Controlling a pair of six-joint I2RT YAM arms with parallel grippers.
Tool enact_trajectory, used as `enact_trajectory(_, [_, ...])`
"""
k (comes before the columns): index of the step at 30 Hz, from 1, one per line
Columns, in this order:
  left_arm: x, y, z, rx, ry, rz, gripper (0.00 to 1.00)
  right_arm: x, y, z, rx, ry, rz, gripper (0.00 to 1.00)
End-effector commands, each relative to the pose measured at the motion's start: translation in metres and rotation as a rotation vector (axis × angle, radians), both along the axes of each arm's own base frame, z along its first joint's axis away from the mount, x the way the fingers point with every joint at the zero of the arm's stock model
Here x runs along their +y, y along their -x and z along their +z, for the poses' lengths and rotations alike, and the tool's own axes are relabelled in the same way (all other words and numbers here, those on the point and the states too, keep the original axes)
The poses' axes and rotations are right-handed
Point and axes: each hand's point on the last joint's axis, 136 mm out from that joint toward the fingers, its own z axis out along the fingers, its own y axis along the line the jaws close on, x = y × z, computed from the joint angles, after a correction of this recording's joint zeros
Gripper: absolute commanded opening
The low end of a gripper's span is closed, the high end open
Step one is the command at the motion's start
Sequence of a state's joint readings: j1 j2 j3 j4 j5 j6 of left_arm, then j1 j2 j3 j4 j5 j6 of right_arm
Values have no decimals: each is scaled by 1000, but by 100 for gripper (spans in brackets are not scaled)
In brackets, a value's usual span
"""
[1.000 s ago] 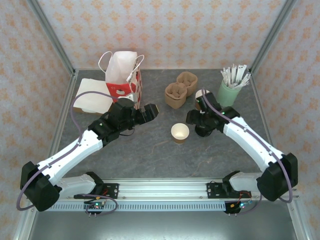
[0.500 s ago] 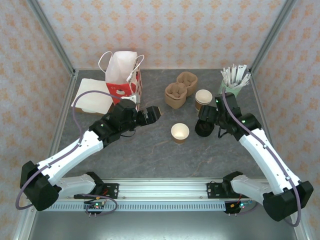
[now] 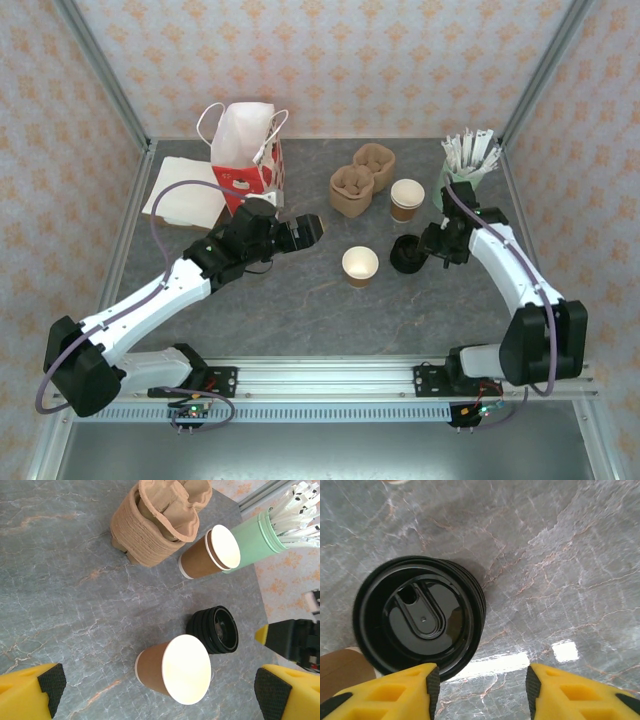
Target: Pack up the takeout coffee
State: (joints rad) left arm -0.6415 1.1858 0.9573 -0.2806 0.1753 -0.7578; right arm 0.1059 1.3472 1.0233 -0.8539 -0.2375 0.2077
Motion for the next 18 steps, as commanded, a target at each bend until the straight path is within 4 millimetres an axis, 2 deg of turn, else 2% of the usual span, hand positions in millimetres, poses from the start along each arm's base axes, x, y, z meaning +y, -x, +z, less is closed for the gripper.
enact_trajectory(1, [2, 0, 8, -24, -16, 0, 100, 4, -4, -9, 15, -29, 16, 48])
enact_trajectory(11, [2, 1, 7, -22, -18, -1, 100, 2, -20, -30, 52, -14, 8, 44])
enact_trajectory(18, [1, 0, 8, -22, -20, -1, 100, 4, -28, -38, 61, -26, -3, 36])
